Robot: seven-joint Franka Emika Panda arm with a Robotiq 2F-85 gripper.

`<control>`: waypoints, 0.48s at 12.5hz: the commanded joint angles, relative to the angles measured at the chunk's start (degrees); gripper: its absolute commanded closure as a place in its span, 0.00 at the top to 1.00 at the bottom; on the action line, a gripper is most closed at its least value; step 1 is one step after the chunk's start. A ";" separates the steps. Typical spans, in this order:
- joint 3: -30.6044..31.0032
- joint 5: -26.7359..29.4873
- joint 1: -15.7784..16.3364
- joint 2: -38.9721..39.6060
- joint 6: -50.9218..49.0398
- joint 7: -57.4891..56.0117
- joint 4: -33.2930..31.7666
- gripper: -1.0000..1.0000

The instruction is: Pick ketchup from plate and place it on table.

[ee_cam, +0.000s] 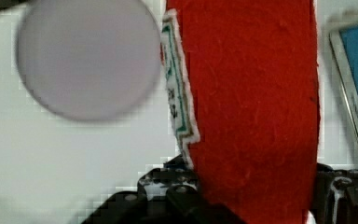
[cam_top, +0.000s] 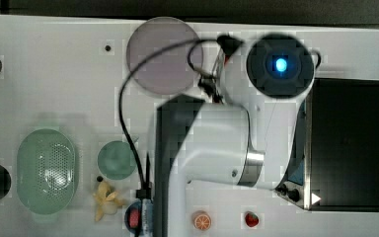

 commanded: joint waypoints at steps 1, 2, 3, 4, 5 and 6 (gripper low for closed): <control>0.55 0.16 -0.09 1.58 5.12 -1.10 -9.40 0.64; 0.65 0.17 -0.06 1.55 8.20 -1.10 -12.36 0.64; 0.78 0.18 0.03 1.91 12.02 -1.10 -15.44 0.64; 0.90 0.18 0.21 2.59 15.73 -1.08 -17.99 0.64; 1.09 0.18 0.33 3.66 18.29 -1.07 -19.77 0.64; 1.32 0.18 0.34 5.12 19.29 -0.93 -20.59 0.64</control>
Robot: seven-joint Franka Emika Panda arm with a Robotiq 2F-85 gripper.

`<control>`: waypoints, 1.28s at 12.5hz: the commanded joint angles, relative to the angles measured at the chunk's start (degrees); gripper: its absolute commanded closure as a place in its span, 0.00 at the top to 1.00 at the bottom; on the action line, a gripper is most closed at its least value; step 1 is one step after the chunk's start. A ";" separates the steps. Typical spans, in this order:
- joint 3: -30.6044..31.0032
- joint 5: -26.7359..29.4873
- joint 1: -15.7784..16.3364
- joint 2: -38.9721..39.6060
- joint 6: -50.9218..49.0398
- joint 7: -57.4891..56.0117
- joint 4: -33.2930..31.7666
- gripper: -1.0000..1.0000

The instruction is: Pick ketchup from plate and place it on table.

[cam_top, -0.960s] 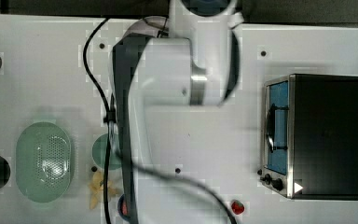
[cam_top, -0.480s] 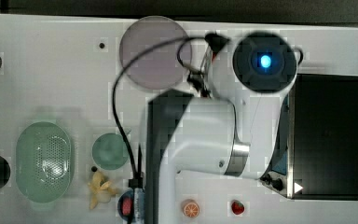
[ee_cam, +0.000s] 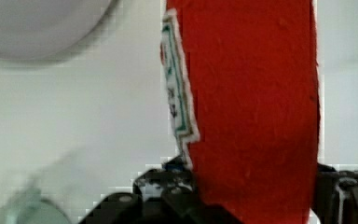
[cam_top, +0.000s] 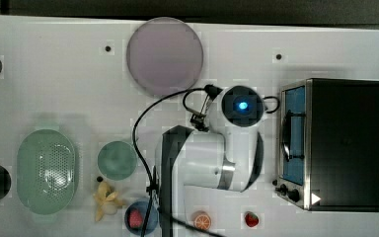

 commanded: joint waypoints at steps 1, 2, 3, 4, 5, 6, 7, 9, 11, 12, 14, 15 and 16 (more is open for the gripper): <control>0.05 0.31 0.96 1.42 3.09 -0.75 -1.59 0.64; 0.09 0.31 0.99 3.18 3.62 -0.68 -1.54 0.64; 0.08 0.31 1.03 4.85 5.01 -0.68 -1.47 0.64; 0.16 0.31 1.09 6.18 6.87 -0.68 -1.50 0.64; 0.21 0.31 1.14 7.10 8.09 -0.67 -1.56 0.68; 0.28 0.31 1.15 7.42 8.32 -0.67 -1.70 0.78; 0.30 0.31 1.15 7.32 8.33 -0.67 -1.68 0.89; 0.48 0.31 1.15 6.27 8.03 -0.67 -1.04 1.00; 0.61 0.31 1.15 4.32 7.55 -0.23 0.24 1.00; 0.65 0.31 1.15 2.88 7.19 1.10 1.53 1.00; 0.77 0.31 1.15 -0.74 3.44 5.98 4.86 1.00; 0.85 0.31 1.18 -2.69 -0.29 10.31 7.07 1.00; 0.93 0.31 1.23 -4.52 -4.59 15.29 9.62 1.00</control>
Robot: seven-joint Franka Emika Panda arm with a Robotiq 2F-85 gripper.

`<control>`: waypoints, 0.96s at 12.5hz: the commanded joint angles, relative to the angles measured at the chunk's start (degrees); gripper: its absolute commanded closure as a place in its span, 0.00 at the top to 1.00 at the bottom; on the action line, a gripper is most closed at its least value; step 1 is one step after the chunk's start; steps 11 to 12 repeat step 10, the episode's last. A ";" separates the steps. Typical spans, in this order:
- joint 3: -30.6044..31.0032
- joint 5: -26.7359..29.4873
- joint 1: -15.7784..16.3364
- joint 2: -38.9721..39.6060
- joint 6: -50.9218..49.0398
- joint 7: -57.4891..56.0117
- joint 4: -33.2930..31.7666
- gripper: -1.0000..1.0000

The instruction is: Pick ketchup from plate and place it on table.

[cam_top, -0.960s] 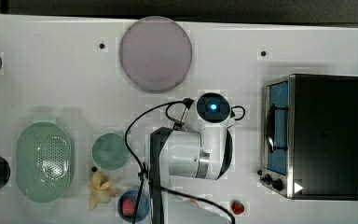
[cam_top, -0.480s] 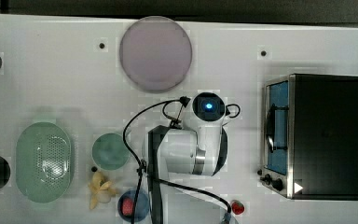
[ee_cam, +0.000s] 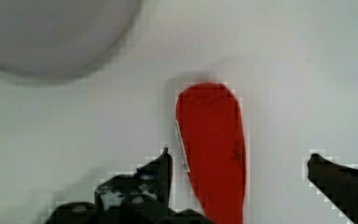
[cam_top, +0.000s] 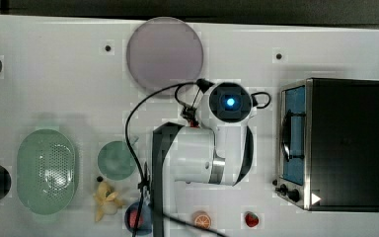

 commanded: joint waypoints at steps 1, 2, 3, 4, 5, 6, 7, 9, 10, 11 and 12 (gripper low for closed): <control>0.30 -0.13 0.21 -6.02 -8.84 15.60 9.23 1.00; 0.60 -0.13 0.25 -7.29 -12.94 20.14 12.27 1.00; 0.81 -0.14 0.33 -8.22 -17.00 24.06 15.19 1.00; 1.02 -0.17 0.49 -8.82 -20.66 26.10 18.04 1.00; 1.29 -0.20 0.50 -9.18 -24.40 26.25 20.79 1.00; 1.55 -0.25 0.51 -9.21 -27.51 26.25 23.71 1.00; 1.64 -0.25 0.51 -9.17 -31.12 26.25 26.30 1.00; 1.45 -0.64 0.48 -9.16 -38.01 26.25 29.74 1.00; 1.27 -0.64 0.43 -9.17 -38.98 26.24 30.49 1.00; 1.27 -0.64 0.43 -9.17 -38.98 26.24 30.49 1.00; 1.27 -0.64 0.43 -9.17 -38.98 26.24 30.49 1.00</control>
